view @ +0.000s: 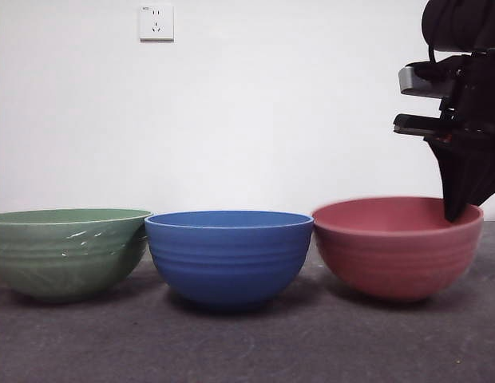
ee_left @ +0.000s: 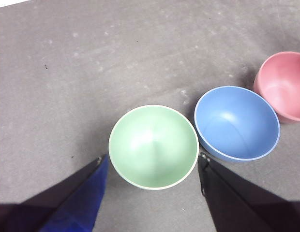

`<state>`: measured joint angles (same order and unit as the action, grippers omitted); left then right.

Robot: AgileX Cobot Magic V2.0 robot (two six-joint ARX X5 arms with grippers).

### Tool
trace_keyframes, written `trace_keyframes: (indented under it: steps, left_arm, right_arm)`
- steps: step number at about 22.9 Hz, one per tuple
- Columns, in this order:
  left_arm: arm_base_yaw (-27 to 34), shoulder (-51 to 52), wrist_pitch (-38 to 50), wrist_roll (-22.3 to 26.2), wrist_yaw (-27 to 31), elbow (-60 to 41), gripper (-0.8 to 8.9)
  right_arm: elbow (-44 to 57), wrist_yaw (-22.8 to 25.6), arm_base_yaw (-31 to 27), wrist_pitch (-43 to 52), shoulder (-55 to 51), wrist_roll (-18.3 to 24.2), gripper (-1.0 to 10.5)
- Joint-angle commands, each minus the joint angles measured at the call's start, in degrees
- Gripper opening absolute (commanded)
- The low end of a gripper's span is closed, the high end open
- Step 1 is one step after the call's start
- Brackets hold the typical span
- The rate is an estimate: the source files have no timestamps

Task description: Pick up the green bowl on the top,put the green bowl on the left,pick up the red bowl in the middle,put the red bowl on the right

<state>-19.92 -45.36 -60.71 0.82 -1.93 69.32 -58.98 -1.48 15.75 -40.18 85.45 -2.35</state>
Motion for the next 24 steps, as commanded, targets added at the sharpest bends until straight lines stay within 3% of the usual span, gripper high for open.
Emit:
trace_keyframes:
  steps: [1, 5, 9, 10, 11, 12, 13, 16, 21, 24]
  left_arm:
    - [0.13, 0.15, 0.63, -0.24, -0.09, -0.15, 3.13]
    - [0.13, 0.15, 0.68, -0.24, -0.15, -0.15, 3.13]
    - [0.11, 0.15, 4.46, -0.26, -3.37, -0.15, 3.10]
    - [0.11, 0.15, 6.08, -0.24, -3.28, -0.17, 3.03]
    - [0.11, 0.15, 7.52, -0.17, -3.23, -0.26, 2.20]
    - [0.11, 0.15, 9.22, 0.68, -3.23, -0.59, 0.25]
    - [0.11, 0.17, 10.56, 0.92, -2.78, -1.11, -0.03]
    - [0.13, 2.19, 17.05, 0.85, -1.38, -7.67, -0.08]
    - [0.13, 12.79, 30.64, -2.62, 0.55, -26.18, -0.08]
    - [0.13, 17.59, 34.64, -2.67, 0.63, -32.09, -0.08]
  right_arm:
    - [0.35, 0.13, 0.11, 0.81, 0.39, -0.59, 2.6]
    - [0.33, -0.31, 0.07, 2.40, -2.73, -0.83, 2.6]
    - [0.33, -7.67, 0.87, 9.62, -15.78, -1.20, 2.5]
    - [0.33, -7.58, 0.87, 11.34, -19.34, -1.20, 2.5]
    - [0.33, -7.54, 0.87, 12.22, -22.40, -0.83, 1.9]
    - [0.33, -7.56, 0.87, 12.76, -25.94, 0.42, 0.6]
    - [0.35, -7.37, 0.87, 12.74, -28.98, 1.99, -0.2]
    - [3.67, -3.74, 0.85, 13.92, -38.25, 3.98, -0.1]
    - [18.71, 1.92, 0.83, 20.70, -55.28, 1.81, -0.1]
    - [23.47, 2.16, 0.83, 21.90, -61.46, 1.75, -0.1]
